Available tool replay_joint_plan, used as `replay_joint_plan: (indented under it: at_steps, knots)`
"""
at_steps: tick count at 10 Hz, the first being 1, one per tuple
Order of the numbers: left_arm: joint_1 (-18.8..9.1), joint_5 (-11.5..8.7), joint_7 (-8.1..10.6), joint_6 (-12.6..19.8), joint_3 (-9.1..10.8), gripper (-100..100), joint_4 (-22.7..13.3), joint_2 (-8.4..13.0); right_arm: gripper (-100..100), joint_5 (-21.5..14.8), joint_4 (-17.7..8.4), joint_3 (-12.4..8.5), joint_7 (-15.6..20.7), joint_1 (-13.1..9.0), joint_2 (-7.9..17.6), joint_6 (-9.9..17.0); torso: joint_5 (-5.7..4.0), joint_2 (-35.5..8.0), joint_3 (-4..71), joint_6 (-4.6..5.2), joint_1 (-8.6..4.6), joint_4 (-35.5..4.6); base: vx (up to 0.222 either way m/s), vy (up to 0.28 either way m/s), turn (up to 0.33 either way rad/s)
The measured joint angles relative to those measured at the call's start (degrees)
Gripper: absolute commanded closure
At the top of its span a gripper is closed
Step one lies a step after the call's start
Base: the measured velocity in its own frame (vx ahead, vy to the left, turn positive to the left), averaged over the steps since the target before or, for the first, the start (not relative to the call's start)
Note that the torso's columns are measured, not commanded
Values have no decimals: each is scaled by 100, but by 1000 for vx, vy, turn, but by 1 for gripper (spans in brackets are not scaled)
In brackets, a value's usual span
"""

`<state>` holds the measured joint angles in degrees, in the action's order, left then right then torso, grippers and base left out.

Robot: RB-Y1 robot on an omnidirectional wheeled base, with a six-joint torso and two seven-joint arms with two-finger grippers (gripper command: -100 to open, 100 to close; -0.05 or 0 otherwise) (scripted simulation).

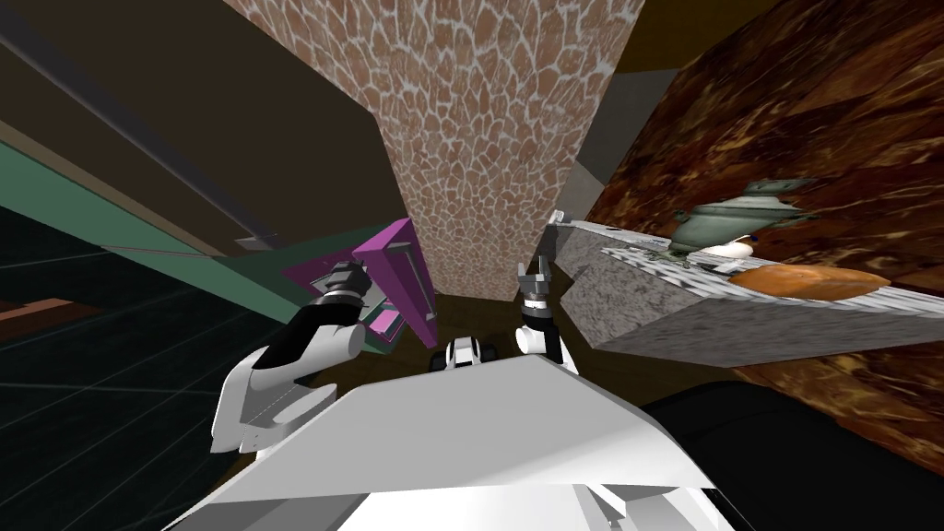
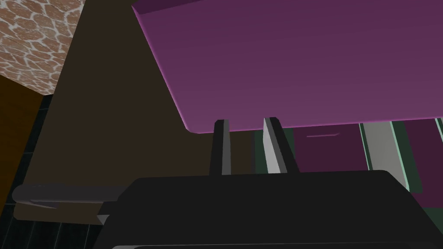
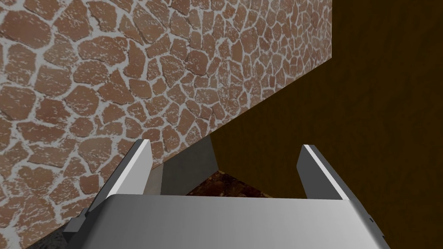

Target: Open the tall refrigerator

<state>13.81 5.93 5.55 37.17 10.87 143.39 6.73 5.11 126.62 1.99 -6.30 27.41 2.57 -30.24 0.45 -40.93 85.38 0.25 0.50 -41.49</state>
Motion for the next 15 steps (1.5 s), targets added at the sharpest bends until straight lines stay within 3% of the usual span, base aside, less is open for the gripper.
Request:
replay_joint_plan:
  at_steps: [6, 10, 15]
  knots:
    - [-195, 70, -31, 34, 21, -100, -104, 234, 0, 0, 0, 1, 0, 0, -1, 0, 6, 109, 74, 42, 16, 33, 58, -88, 15]
    - [-248, 111, -21, 248, 95, -100, -137, 209, 0, 0, 0, 0, 0, 1, 0, 0, 31, 170, 115, 50, 83, 53, 66, -91, 12]
    - [-214, 214, -19, 494, 106, -100, 386, -515, 0, 0, 0, 0, 0, 1, 0, 0, -16, 151, 115, 59, 46, 8, 37, -40, 1]
